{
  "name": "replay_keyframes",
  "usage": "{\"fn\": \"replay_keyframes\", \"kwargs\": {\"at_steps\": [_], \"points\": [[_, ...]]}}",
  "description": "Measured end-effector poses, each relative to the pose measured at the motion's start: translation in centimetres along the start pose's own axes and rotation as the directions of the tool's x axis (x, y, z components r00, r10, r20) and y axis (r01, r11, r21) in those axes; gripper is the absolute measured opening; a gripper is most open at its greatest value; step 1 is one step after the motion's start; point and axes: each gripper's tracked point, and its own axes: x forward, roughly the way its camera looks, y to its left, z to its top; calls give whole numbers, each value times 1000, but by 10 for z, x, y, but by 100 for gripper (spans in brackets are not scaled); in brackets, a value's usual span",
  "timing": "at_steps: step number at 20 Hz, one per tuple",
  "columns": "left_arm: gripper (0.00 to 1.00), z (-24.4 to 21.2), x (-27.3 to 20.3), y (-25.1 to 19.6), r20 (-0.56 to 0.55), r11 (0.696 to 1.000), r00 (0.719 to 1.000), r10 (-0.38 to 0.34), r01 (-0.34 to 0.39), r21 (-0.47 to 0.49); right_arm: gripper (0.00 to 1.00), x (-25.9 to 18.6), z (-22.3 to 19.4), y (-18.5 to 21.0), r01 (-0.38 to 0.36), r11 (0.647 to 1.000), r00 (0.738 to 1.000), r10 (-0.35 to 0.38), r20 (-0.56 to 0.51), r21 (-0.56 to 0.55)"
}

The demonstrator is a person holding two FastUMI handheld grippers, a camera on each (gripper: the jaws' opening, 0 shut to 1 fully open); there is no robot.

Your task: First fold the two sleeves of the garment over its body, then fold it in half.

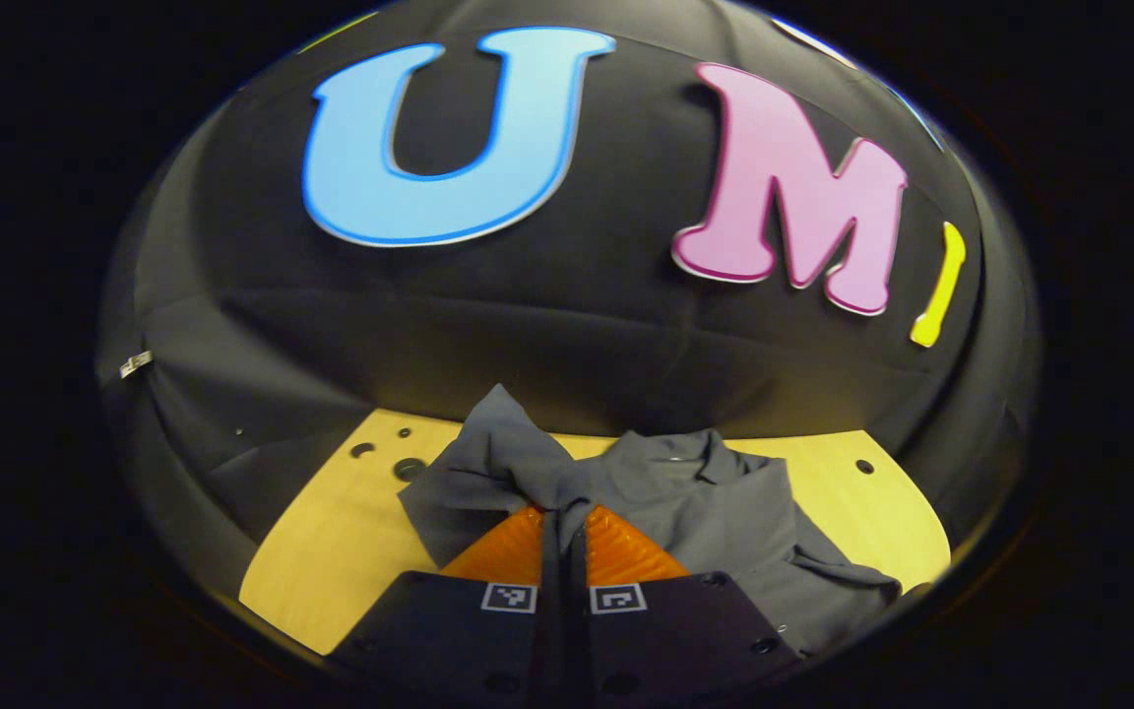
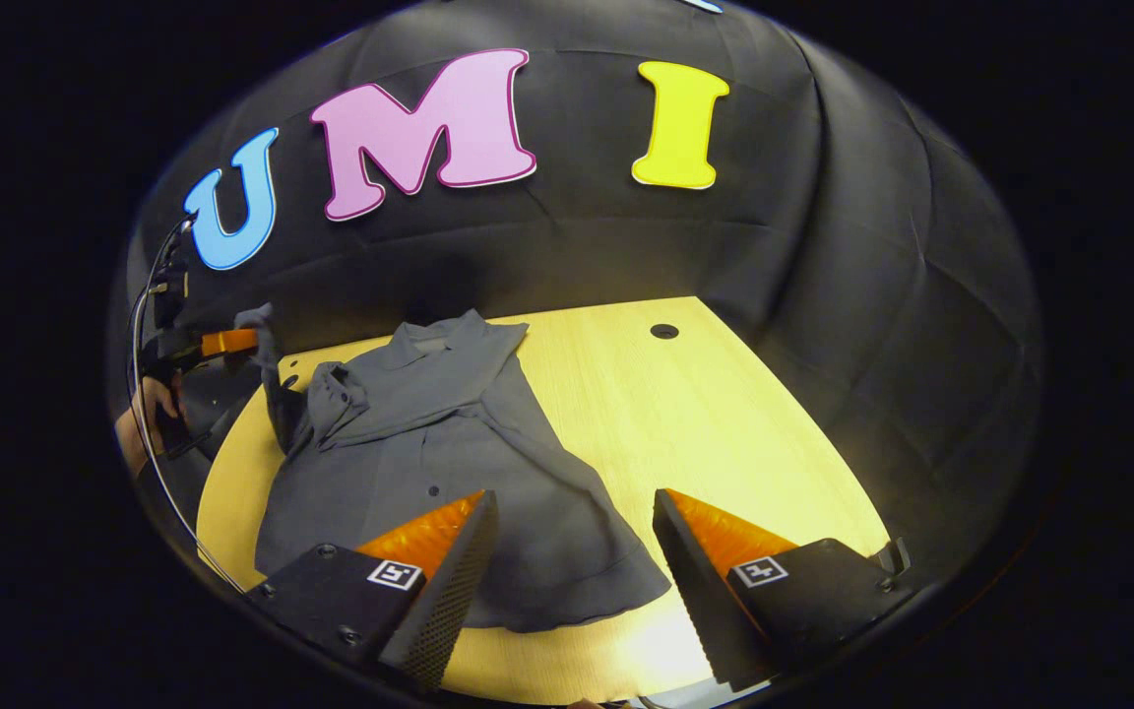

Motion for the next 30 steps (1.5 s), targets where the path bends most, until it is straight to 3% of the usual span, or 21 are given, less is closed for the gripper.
{"fn": "replay_keyframes", "kwargs": {"at_steps": [5,15,19,22,26,29,30], "points": [[5,-13,37,-91,-43,992,991,-125,125,3,98,8,-9,-11,-4,1000,1000,5,-27,28],[6,-45,81,-216,-148,951,947,-285,299,76,99,24,-18,-37,28,996,997,-22,-70,82],[6,-71,94,-244,-212,936,929,-304,332,115,99,31,-22,-43,36,996,996,-28,-85,87],[10,-86,99,-255,-246,938,921,-303,334,94,99,37,-25,-45,36,995,994,-27,-103,93],[25,-98,95,-247,-273,948,918,-287,313,58,99,48,-30,-43,24,995,991,-11,-133,95],[63,-104,73,-230,-263,946,914,-308,323,12,99,56,-33,-38,6,997,989,4,-147,72],[70,-107,62,-218,-265,948,914,-306,319,5,99,59,-35,-36,-1,998,988,11,-156,61]]}}
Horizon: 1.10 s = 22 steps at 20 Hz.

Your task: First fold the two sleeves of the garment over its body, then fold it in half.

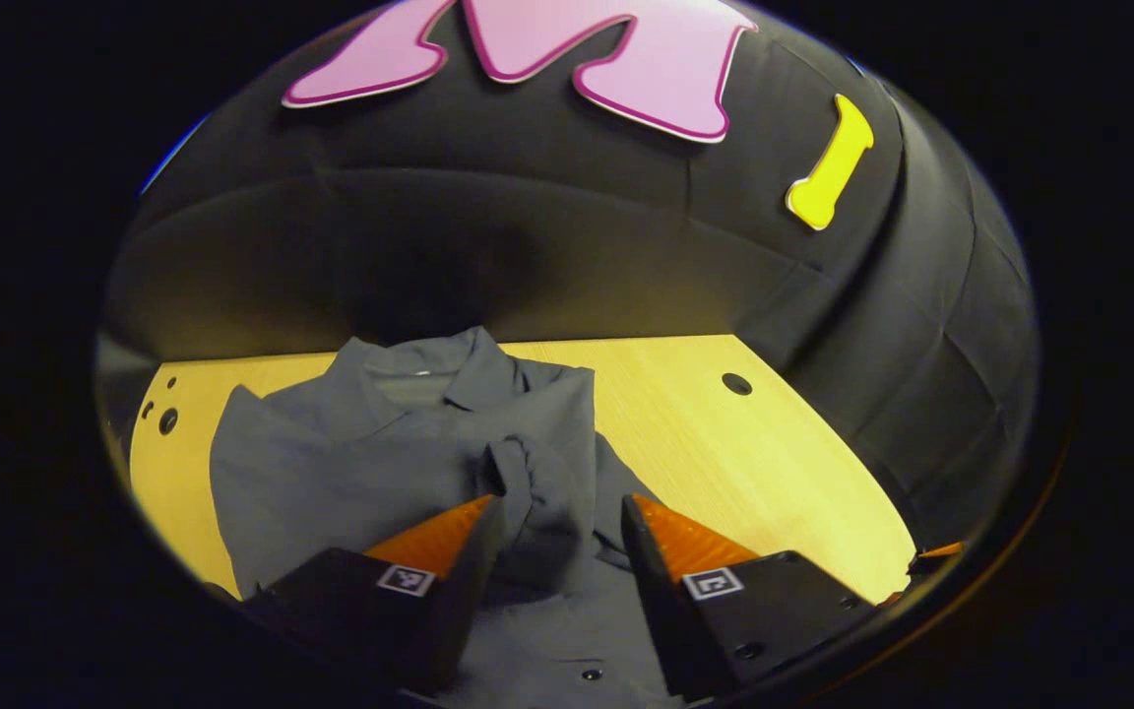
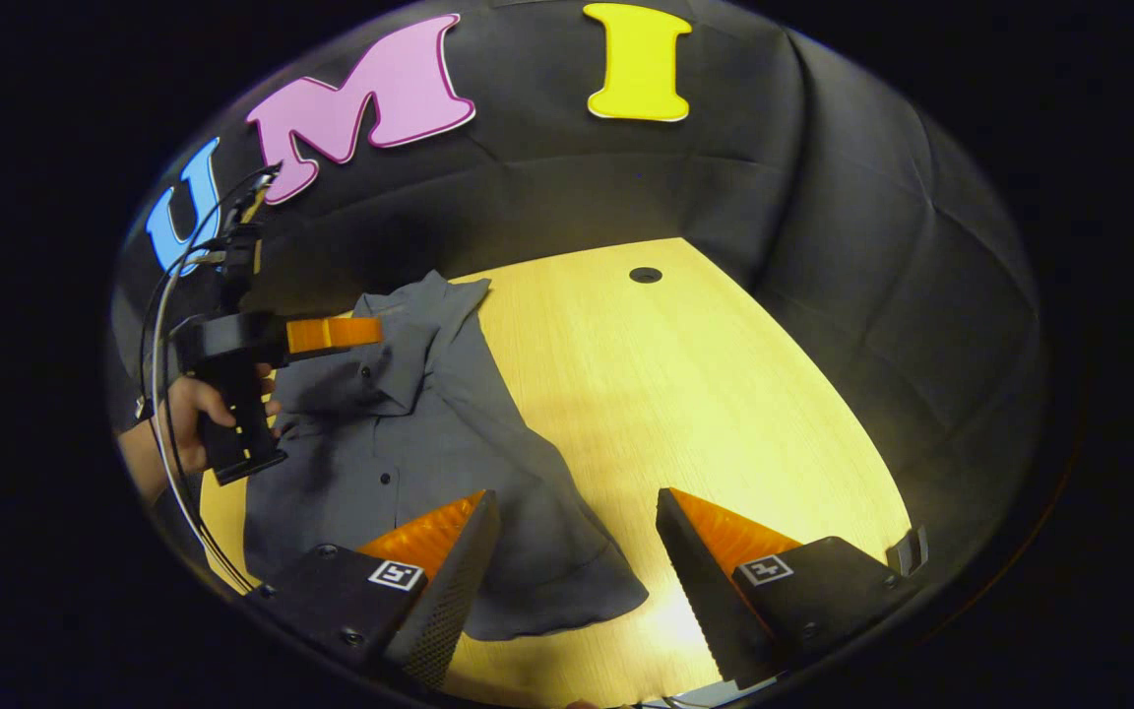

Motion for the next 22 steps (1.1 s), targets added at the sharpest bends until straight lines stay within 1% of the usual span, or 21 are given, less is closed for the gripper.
{"fn": "replay_keyframes", "kwargs": {"at_steps": [2,3,6,8,9,12,14,17,18,19,22], "points": [[93,-21,-27,20,-9,999,999,34,-34,-6,99,7,-4,6,-16,1000,1000,15,-20,-18],[95,-31,-43,30,-12,999,999,49,-49,-10,99,10,-8,8,-24,999,999,23,-30,-25],[96,-75,-100,60,-31,994,994,103,-104,-38,99,20,-32,16,-70,995,992,61,-113,-75],[96,-113,-137,83,-65,988,987,149,-151,-20,99,28,-47,16,-83,991,986,66,-156,-106],[96,-131,-155,96,-81,983,980,184,-185,3,99,31,-54,16,-86,990,983,65,-174,-114],[96,-189,-202,124,-145,967,957,252,-247,56,99,39,-67,12,-76,991,976,51,-210,-113],[96,-221,-227,140,-188,957,938,290,-288,35,99,45,-70,9,-66,992,974,40,-225,-111],[96,-251,-253,157,-220,938,918,329,-345,-36,99,54,-77,7,-56,991,970,25,-242,-124],[92,-256,-259,161,-224,931,913,341,-361,-54,99,56,-80,6,-53,990,969,19,-247,-131],[96,-262,-263,164,-230,926,910,346,-370,-69,99,58,-84,7,-52,990,967,16,-254,-135],[96,-276,-262,170,-256,922,900,353,-381,-71,100,61,-97,9,-60,991,957,23,-291,-118]]}}
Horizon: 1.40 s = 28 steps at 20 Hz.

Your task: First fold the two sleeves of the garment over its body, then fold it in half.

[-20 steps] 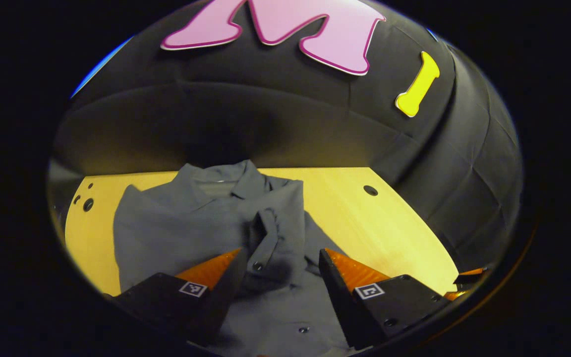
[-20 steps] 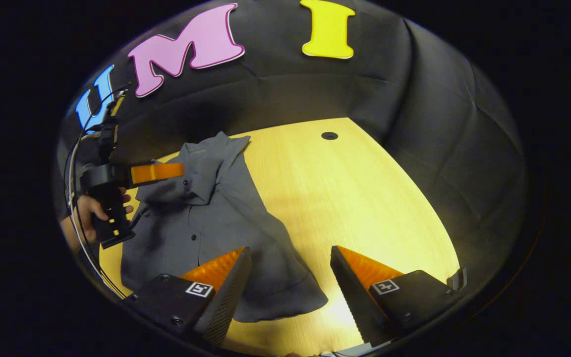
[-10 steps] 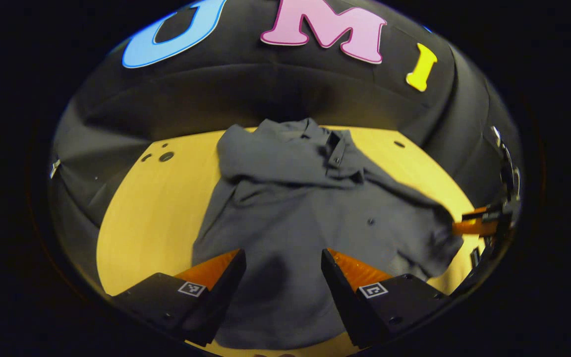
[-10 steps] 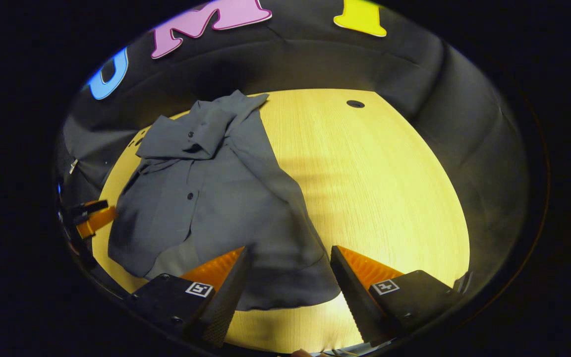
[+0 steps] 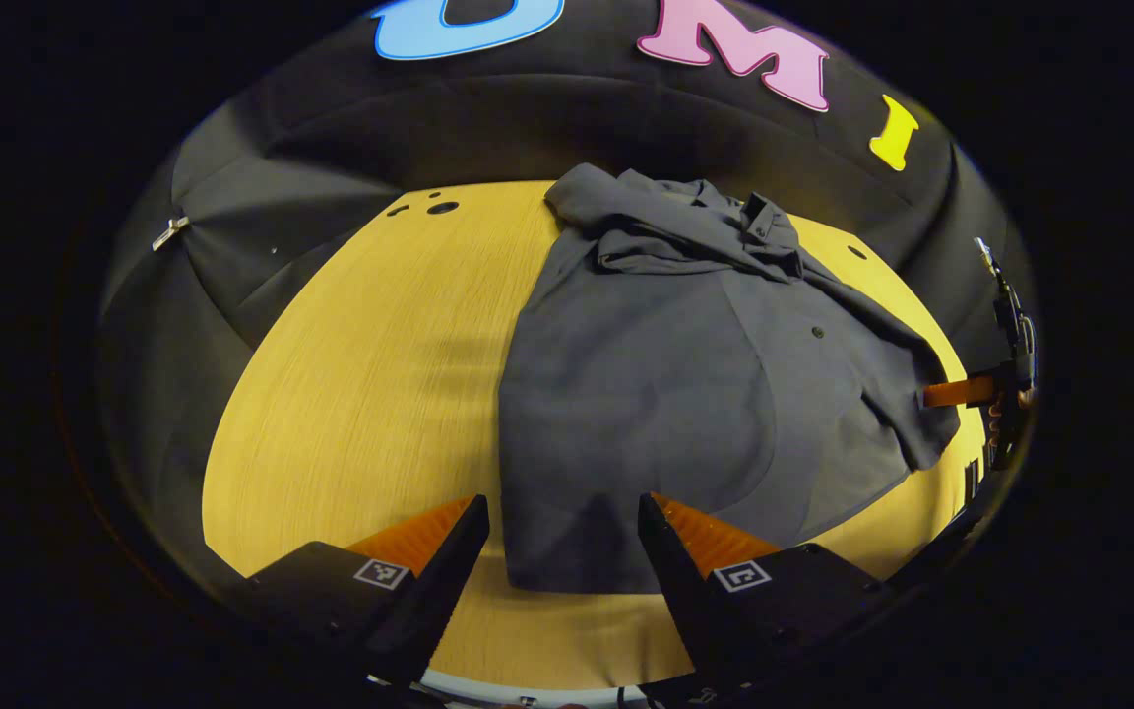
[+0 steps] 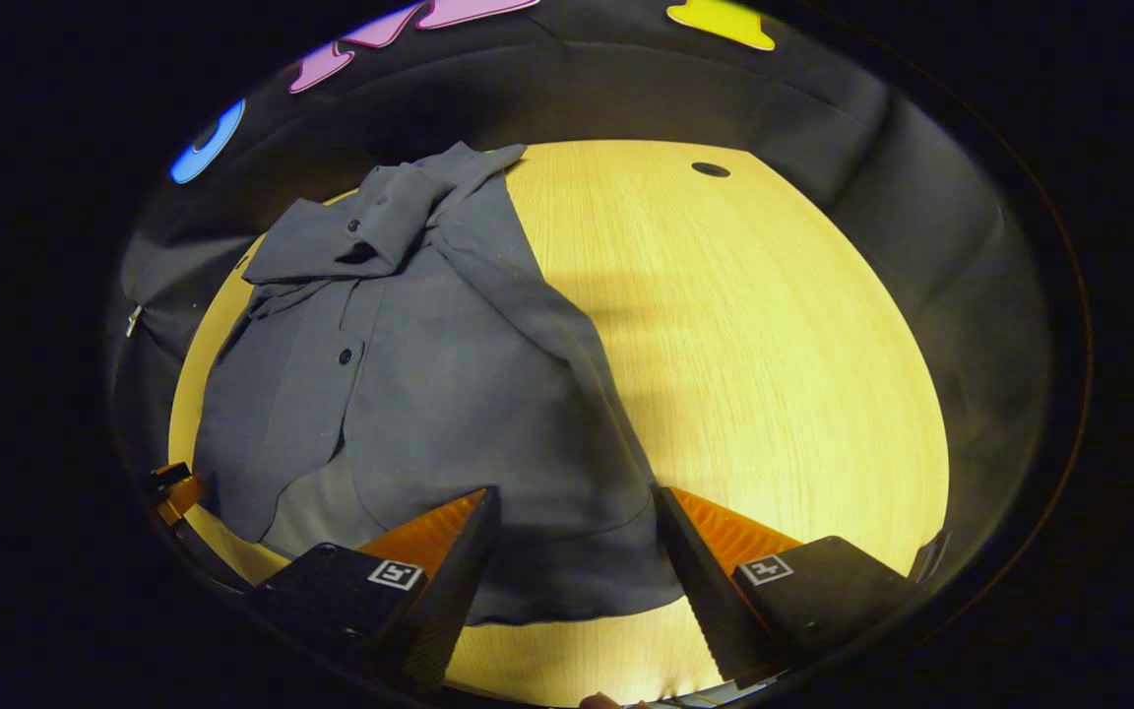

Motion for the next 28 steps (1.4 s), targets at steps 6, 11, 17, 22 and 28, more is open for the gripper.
{"fn": "replay_keyframes", "kwargs": {"at_steps": [6,11,17,22,28], "points": [[96,-13,12,-9,-39,999,999,9,-11,-31,99,5,-5,2,26,1000,1000,-26,-11,-14],[93,-13,14,-22,-56,1000,998,13,-12,5,97,4,-7,2,67,996,998,-68,-18,-56],[30,-12,13,-45,-63,1000,998,13,-12,17,49,7,-11,17,57,995,997,-61,-46,-86],[8,-9,11,-49,-41,1000,999,23,-23,5,5,8,-14,25,32,980,997,-45,-63,-198],[6,12,-14,-56,32,996,999,-18,21,-92,5,-11,3,28,-35,998,999,34,-27,-52]]}}
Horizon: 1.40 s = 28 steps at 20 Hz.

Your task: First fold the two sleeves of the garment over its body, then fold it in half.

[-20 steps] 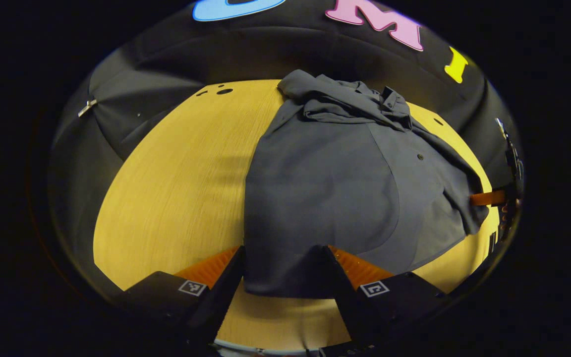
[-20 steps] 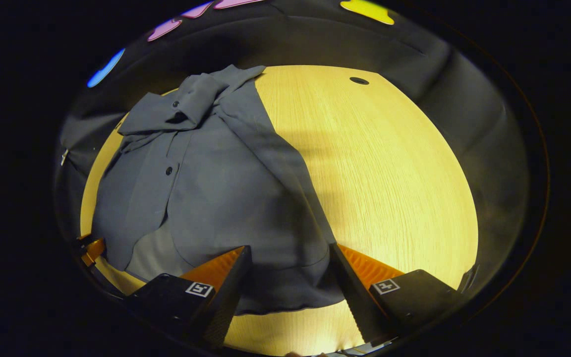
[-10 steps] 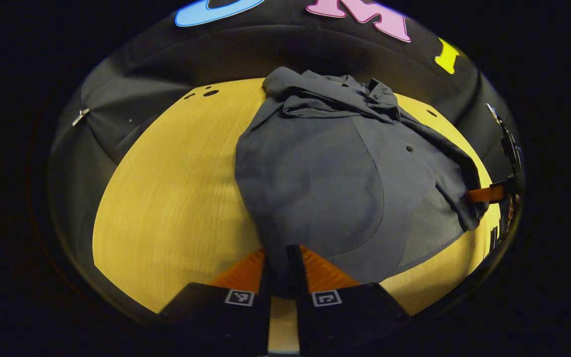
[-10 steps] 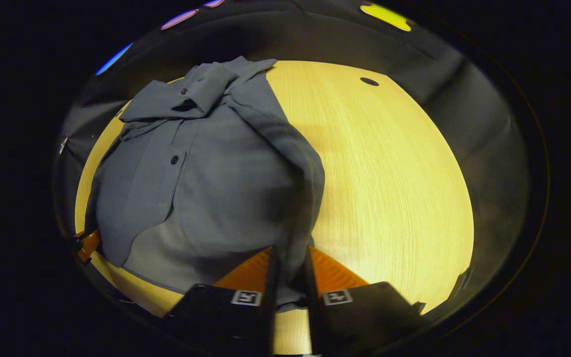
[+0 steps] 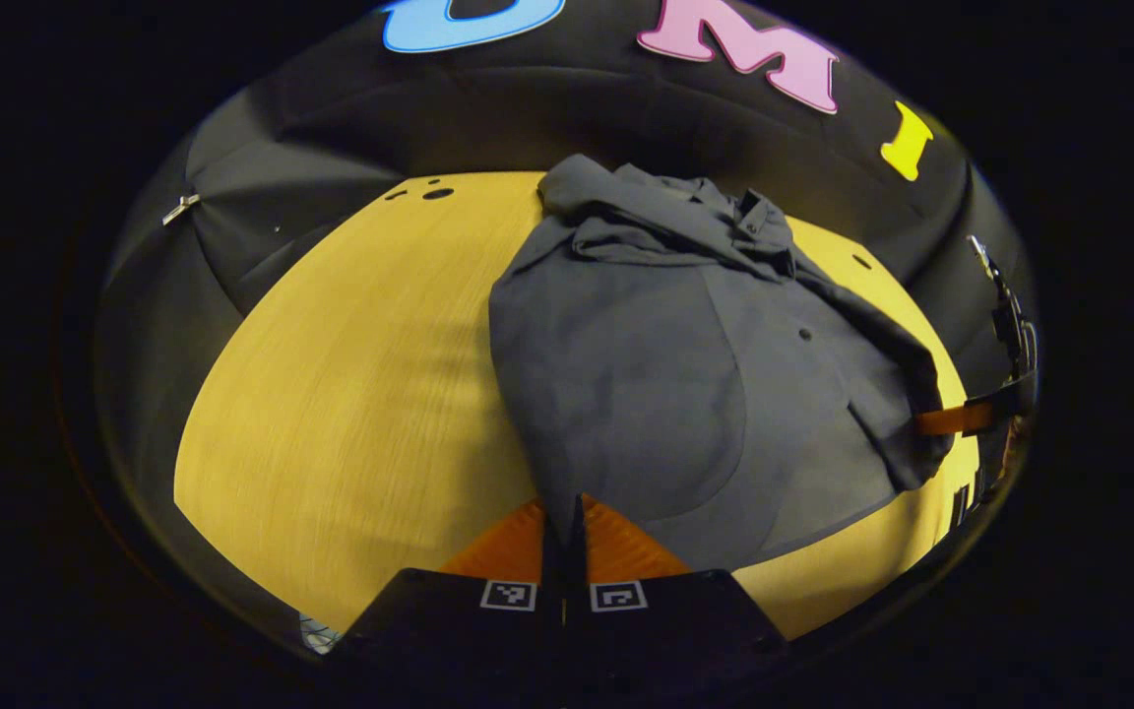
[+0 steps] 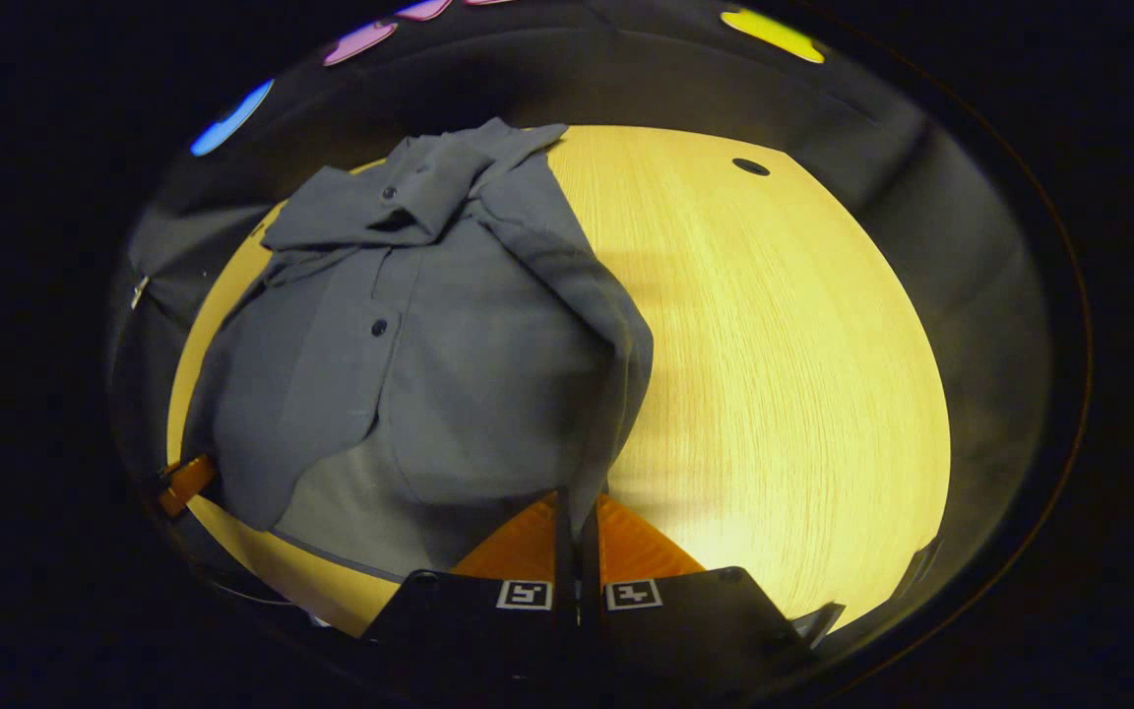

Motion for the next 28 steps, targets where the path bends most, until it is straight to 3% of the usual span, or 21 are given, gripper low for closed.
{"fn": "replay_keyframes", "kwargs": {"at_steps": [2,7,11,20,21,28], "points": [[6,15,-14,-4,40,1000,999,-12,12,-2,5,-6,4,10,-55,998,998,55,25,14],[6,51,-34,-18,120,998,991,-54,57,-21,5,-19,29,28,-107,994,989,108,105,-11],[6,84,-43,-26,177,997,981,-75,78,-11,5,-33,73,42,-137,991,972,135,194,-4],[6,160,-37,-25,289,994,953,-91,104,-31,5,-50,155,61,-135,986,926,162,341,-102],[2,168,-35,-23,299,994,950,-89,104,-33,5,-49,162,61,-133,985,921,162,353,-107],[6,222,-14,-25,354,992,931,-95,117,-42,5,-44,214,64,-127,985,893,164,419,-115]]}}
